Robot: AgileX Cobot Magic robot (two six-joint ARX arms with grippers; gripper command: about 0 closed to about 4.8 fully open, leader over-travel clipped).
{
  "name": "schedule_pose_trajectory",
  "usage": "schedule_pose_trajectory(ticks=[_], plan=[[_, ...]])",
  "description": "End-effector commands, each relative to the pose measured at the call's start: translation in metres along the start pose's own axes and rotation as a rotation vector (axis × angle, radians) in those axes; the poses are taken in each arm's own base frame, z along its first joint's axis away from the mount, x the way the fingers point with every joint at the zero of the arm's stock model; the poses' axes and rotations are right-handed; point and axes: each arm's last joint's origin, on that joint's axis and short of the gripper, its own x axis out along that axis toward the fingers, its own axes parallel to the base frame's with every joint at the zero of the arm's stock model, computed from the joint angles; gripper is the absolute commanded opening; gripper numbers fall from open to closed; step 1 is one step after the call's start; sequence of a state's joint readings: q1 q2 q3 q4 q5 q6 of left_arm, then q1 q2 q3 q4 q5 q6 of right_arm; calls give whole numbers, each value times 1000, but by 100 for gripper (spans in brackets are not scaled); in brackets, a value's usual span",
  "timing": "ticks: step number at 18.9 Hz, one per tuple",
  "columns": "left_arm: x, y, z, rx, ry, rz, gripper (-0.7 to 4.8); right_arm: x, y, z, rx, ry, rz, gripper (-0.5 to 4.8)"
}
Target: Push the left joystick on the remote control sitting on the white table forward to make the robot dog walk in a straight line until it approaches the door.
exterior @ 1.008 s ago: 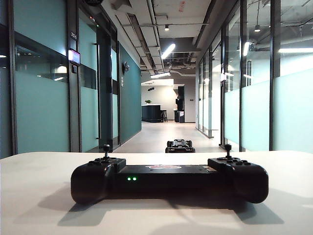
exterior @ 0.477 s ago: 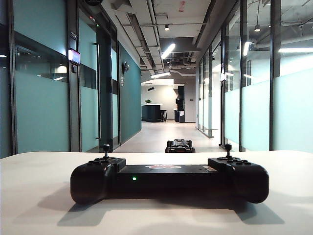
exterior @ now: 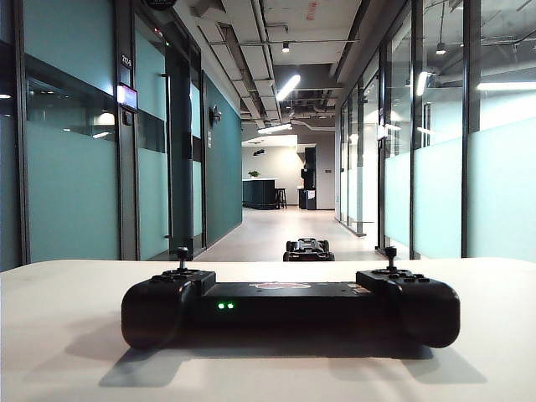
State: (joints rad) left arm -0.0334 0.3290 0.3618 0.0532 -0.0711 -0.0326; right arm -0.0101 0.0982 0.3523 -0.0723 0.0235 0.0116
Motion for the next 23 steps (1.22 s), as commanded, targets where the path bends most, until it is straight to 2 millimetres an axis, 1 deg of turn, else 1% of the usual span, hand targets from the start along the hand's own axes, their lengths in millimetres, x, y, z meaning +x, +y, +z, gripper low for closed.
schedule_pose_trajectory(ticks=[1, 3, 6, 8, 11, 14, 17, 19, 20, 21, 22, 23], plan=[[18, -5, 22, -11, 26, -92, -5, 9, 1, 20, 4, 23, 4, -5], [30, -10, 33, -33, 56, -158, -5, 17, 1, 34, 3, 56, 3, -5], [43, -25, 43, -35, 111, -247, -5, 34, 2, 50, 22, 213, 9, -5], [49, -39, 48, -35, 136, -322, -5, 45, 4, 58, 56, 283, 47, -5], [55, -66, 53, -22, 228, -461, -5, 57, 7, 65, 116, 386, 115, -5], [61, -90, 55, 4, 336, -566, -5, 67, 15, 63, 116, 480, 173, -5], [68, -105, 56, 56, 468, -664, -5, 69, 30, 56, 185, 571, 226, -5], [72, -111, 55, 59, 533, -753, -5, 68, 41, 50, 177, 642, 234, -5], [73, -112, 54, 60, 550, -769, -5, 67, 45, 48, 160, 675, 246, -5], [74, -113, 52, 64, 569, -777, -5, 66, 54, 43, 134, 724, 291, -5], [74, -113, 51, 65, 579, -777, -5, 65, 59, 41, 124, 745, 316, -5], [73, -113, 50, 64, 590, -783, -5, 65, 68, 36, 100, 791, 369, -5]])
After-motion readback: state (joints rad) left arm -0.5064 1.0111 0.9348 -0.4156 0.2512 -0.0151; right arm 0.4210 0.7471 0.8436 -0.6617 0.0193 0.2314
